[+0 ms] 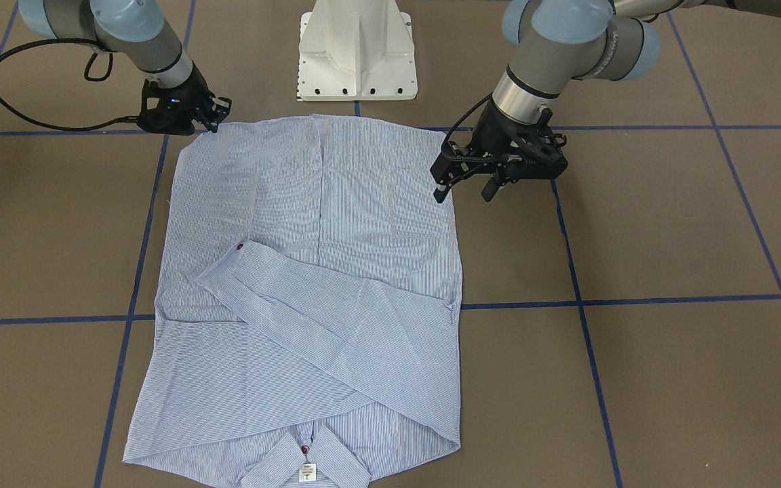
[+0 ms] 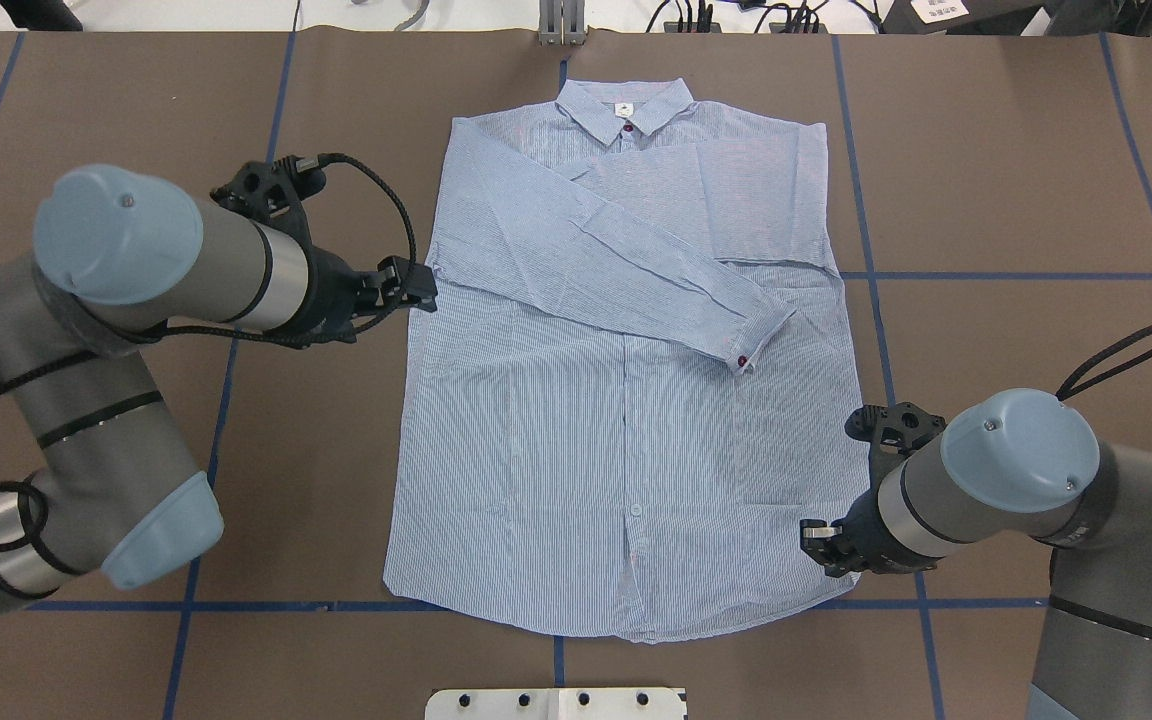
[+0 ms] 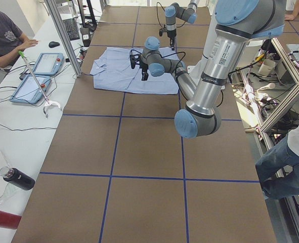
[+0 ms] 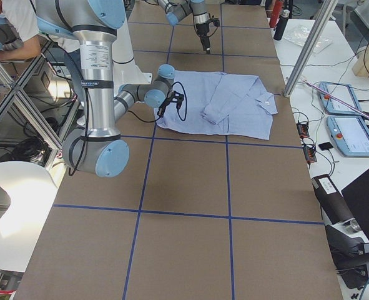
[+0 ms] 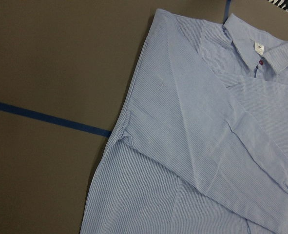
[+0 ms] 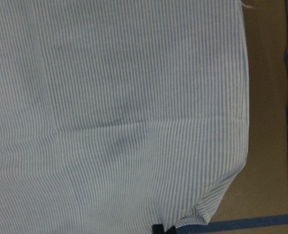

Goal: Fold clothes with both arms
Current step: 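Move both grippers down to the bottom hem corners nearest the robot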

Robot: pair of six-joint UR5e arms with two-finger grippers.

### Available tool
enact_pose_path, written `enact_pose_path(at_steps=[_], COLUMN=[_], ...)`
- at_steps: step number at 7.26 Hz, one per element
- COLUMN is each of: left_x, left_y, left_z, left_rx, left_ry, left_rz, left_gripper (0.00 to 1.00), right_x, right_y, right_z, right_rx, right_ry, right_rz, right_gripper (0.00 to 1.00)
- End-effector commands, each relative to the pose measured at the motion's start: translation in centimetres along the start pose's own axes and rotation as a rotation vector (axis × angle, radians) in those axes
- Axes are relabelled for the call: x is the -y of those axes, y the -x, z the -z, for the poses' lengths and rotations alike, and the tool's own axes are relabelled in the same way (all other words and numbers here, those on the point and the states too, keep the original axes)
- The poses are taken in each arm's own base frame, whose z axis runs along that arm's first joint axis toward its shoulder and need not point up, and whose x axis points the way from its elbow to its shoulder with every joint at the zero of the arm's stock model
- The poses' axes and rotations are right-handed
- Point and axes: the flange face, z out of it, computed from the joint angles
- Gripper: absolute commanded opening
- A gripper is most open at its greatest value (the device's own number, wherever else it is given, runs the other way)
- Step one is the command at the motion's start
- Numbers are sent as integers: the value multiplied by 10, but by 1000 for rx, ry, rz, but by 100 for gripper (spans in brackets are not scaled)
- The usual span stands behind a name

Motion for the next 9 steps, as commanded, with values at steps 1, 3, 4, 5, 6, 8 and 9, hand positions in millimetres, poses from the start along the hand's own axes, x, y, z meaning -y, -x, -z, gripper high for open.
enact_pose_path(at_steps=[1, 3, 4, 5, 6, 8, 9], left_x=[-97, -162, -171, -173, -180, -187, -191], left_y=[21, 36, 42, 43, 45, 47, 49], left_z=[-35, -65, -72, -73, -78, -81, -82], left_rx=[54, 124, 174, 205, 230, 243, 249], left_ry=[59, 89, 90, 88, 95, 103, 107], left_rz=[66, 103, 99, 106, 108, 103, 100], left_gripper=[99, 99, 98, 96, 92, 85, 78], right_x=[4, 3, 1, 1, 3, 4, 4], right_y=[3, 6, 8, 8, 9, 10, 10], right_z=[15, 23, 29, 31, 34, 35, 35], right_rx=[26, 42, 53, 58, 62, 67, 67], right_ry=[-18, -24, -25, -26, -30, -31, -31], right_rz=[-3, 1, 5, 6, 4, 4, 4], right_gripper=[0, 0, 0, 0, 0, 0, 0])
